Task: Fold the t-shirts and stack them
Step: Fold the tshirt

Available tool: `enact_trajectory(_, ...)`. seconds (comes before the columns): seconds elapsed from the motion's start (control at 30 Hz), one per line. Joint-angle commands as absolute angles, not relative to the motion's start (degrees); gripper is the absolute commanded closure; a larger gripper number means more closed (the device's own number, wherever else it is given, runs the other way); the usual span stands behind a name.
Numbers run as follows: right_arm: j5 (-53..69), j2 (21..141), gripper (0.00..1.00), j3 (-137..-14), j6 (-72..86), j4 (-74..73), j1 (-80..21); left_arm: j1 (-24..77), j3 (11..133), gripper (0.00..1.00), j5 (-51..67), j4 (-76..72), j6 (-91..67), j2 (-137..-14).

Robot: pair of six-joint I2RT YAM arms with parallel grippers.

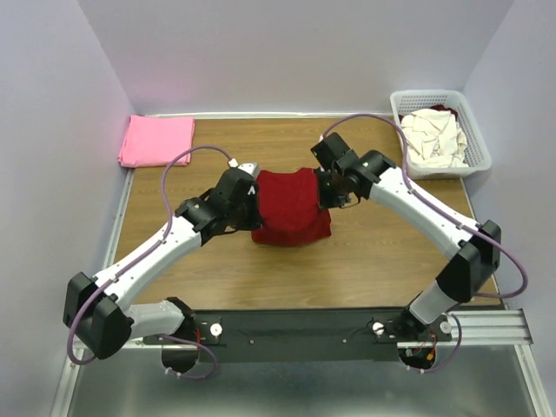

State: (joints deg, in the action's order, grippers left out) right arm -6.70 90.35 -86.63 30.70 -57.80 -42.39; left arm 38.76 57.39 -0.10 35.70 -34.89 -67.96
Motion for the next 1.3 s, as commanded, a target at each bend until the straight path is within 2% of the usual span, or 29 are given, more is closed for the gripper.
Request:
enact_trajectory(0.0,-6.6,95.62,0.99,-94.91,22.76,-58.98,-36.65,34.19,58.62,1.0,3.6,30.15,-28.22,-71.37)
enact_trajectory(0.43,2.9,116.43,0.99,-108.54,15.65,-58.18,-24.88,21.37,71.27,1.0,10.01,24.26,-21.1,-92.52)
enact_trajectory(0.9,8.09,132.62,0.99,-129.19,13.71,-57.92,-19.34,18.28,86.65,1.0,11.16,22.85,-20.65,-107.04)
enact_trajectory(1.1,9.58,137.9,0.91,-132.45,13.27,-56.25,-18.19,16.88,87.02,1.0,11.6,20.66,-22.23,-112.85)
enact_trajectory(1.2,9.75,139.57,0.82,-132.1,13.01,-54.32,-18.28,16.44,85.78,1.0,11.69,18.55,-23.2,-114.08)
enact_trajectory(1.23,9.67,139.66,0.74,-131.84,12.75,-53.01,-18.28,16.26,85.52,0.97,11.52,17.24,-23.55,-114.52)
enact_trajectory(1.27,9.49,139.66,0.7,-131.57,13.18,-52.22,-18.19,16.26,85.08,0.92,11.17,16.53,-24.08,-114.78)
